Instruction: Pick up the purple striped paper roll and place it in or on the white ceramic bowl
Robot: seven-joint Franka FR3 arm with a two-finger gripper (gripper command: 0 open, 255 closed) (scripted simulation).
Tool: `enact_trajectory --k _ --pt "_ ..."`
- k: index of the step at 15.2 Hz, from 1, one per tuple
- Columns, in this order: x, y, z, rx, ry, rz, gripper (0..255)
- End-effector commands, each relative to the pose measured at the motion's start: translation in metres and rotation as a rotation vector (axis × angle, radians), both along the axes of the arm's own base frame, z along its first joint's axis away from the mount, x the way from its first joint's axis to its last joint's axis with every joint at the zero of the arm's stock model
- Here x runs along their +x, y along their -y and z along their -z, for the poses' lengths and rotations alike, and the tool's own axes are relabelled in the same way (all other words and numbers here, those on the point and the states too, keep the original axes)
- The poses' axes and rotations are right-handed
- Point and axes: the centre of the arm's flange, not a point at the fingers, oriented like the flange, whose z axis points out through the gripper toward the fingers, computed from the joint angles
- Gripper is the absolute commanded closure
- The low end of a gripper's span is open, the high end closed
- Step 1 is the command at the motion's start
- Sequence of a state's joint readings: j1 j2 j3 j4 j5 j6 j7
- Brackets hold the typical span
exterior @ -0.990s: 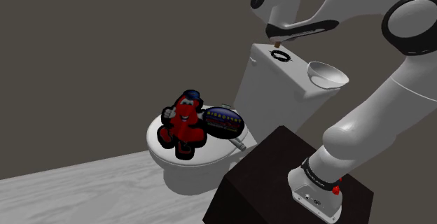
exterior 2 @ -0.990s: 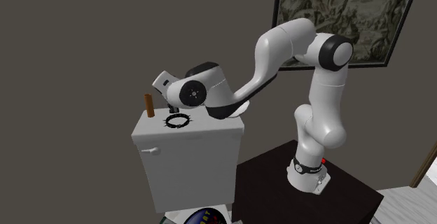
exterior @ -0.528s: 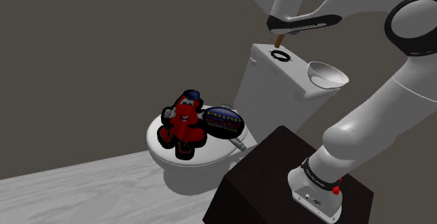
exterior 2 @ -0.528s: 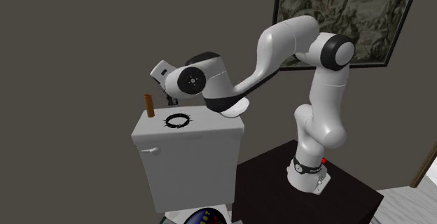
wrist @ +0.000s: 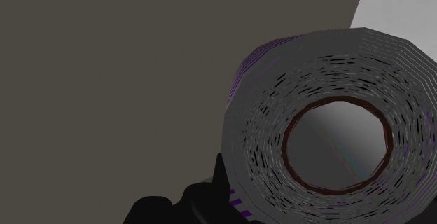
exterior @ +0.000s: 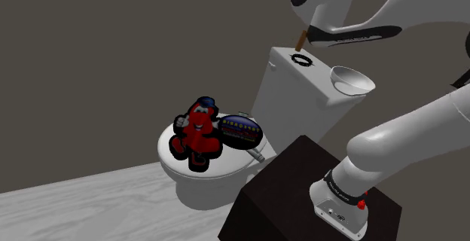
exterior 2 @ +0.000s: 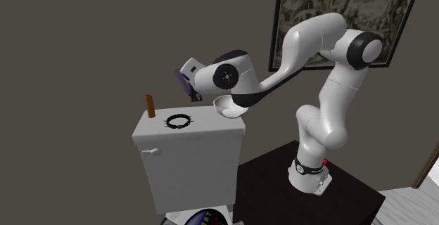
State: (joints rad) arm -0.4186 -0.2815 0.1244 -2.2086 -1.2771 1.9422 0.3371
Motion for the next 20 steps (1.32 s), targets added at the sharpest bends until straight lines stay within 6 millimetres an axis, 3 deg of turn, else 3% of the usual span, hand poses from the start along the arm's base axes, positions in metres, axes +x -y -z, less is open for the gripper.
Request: enact_trajectory --k 1,15,20 --pt "-0.029 -0.002 0.001 0.000 0.001 -0.001 255" --pt "-0.215 -0.025 0.008 0.000 0.001 -0.001 255" --pt "-0.215 -0.025 0.035 0.000 0.001 -0.001 255"
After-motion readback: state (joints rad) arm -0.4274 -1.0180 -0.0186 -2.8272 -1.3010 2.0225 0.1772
